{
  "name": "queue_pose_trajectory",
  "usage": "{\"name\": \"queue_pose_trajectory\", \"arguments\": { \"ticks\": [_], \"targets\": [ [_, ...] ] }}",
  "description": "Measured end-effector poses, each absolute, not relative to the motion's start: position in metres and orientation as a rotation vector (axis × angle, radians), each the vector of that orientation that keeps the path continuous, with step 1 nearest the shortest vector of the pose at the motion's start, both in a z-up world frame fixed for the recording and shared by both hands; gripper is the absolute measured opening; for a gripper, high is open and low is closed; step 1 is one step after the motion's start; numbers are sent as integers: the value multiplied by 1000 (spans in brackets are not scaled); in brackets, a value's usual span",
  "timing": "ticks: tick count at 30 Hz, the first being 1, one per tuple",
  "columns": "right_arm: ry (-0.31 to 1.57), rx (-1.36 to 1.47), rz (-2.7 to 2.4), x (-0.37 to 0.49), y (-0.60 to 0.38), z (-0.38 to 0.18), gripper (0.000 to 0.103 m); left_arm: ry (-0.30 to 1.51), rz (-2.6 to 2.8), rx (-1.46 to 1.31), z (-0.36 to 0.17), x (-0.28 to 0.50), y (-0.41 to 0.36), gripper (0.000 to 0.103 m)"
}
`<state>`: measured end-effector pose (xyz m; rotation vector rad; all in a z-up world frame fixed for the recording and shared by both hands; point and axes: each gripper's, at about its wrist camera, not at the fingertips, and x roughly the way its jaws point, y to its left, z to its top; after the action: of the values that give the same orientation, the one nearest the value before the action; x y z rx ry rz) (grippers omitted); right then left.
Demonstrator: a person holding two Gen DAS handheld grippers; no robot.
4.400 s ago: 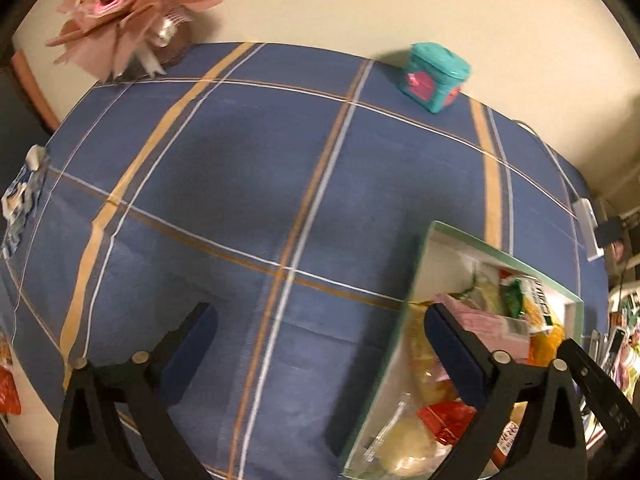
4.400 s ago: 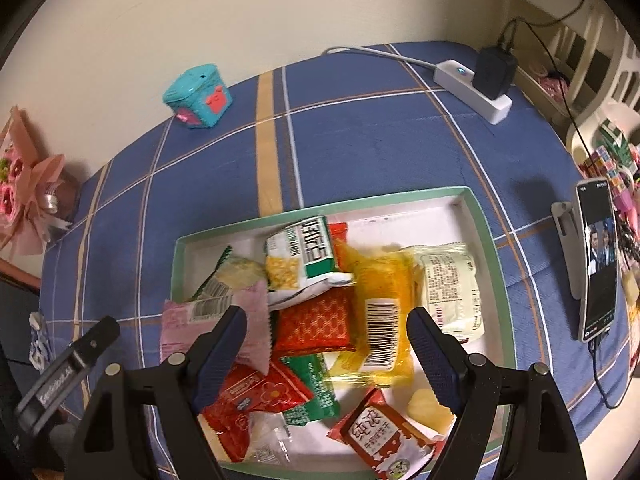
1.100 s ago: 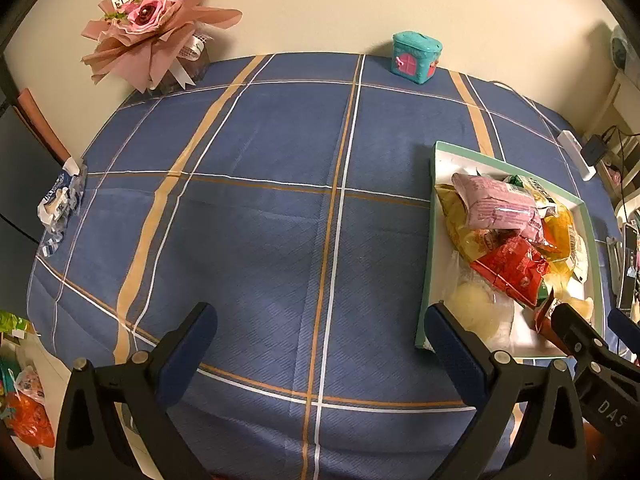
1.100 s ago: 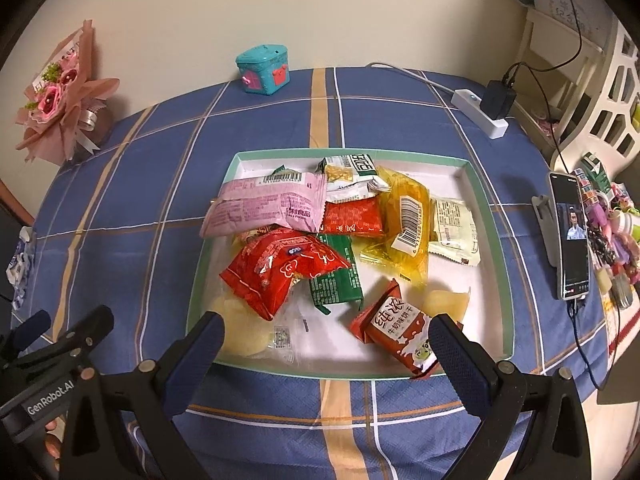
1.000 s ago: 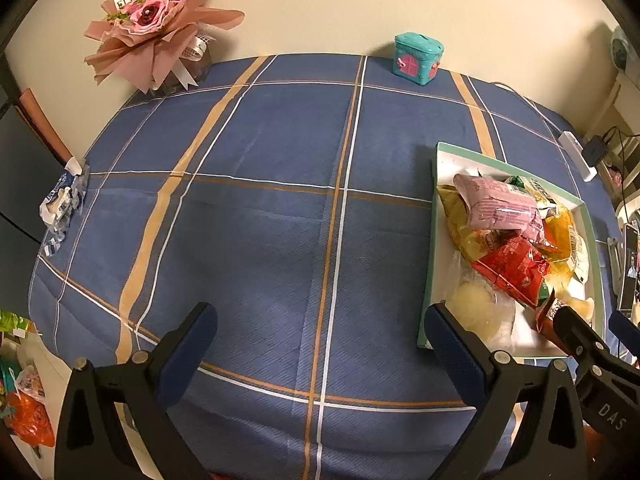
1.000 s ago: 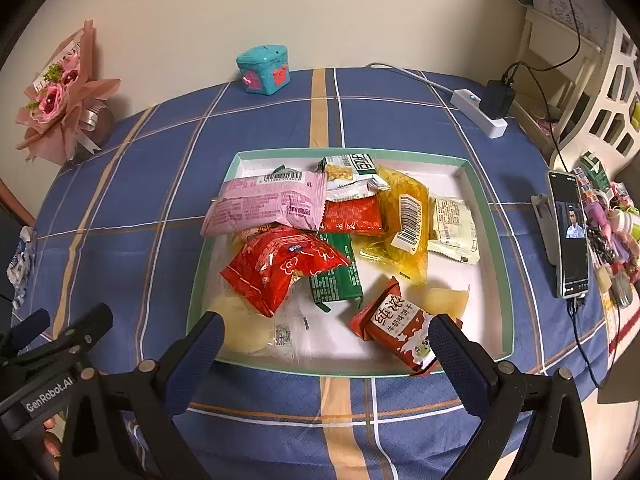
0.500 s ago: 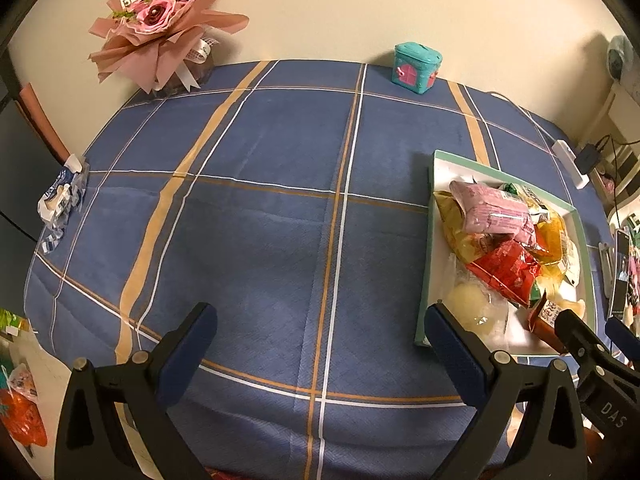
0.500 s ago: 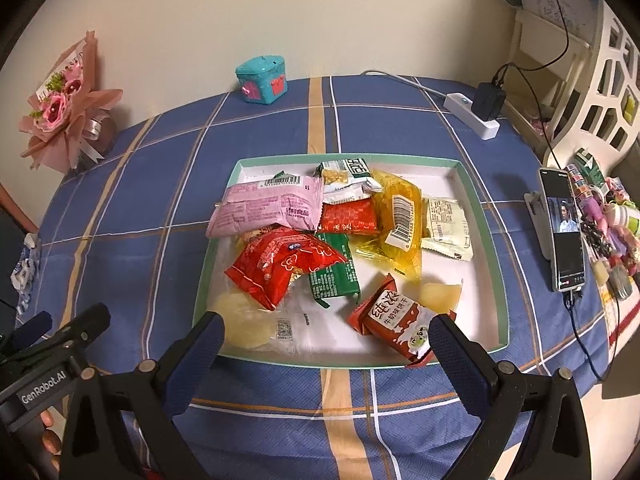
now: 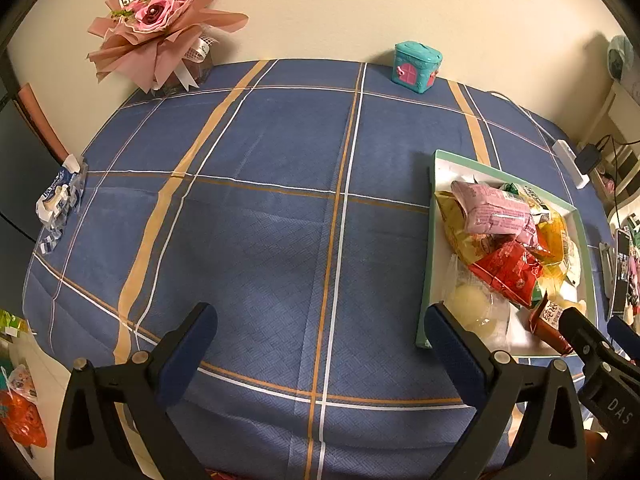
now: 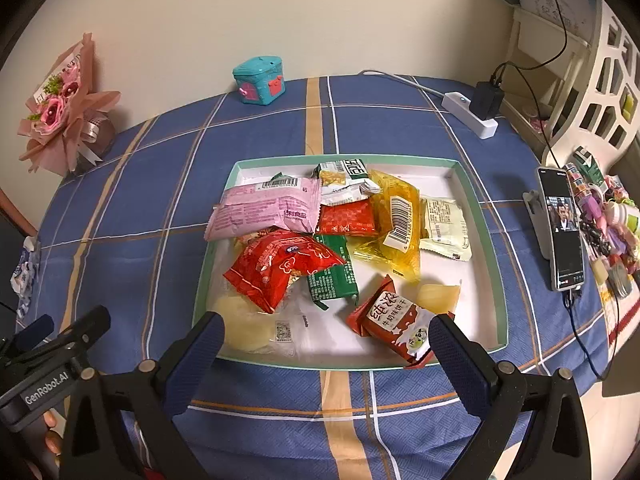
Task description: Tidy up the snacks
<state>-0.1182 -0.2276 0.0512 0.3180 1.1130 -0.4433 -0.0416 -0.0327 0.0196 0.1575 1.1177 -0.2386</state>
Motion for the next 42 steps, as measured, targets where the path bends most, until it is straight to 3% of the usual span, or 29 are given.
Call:
{"name": "queue_pose_trajectory", "arguments": {
  "ticks": [42],
  "targets": [
    [1101,302,-429,-116,-223,57,103,1123,-251,144,15,-36,-32,103]
  ]
}}
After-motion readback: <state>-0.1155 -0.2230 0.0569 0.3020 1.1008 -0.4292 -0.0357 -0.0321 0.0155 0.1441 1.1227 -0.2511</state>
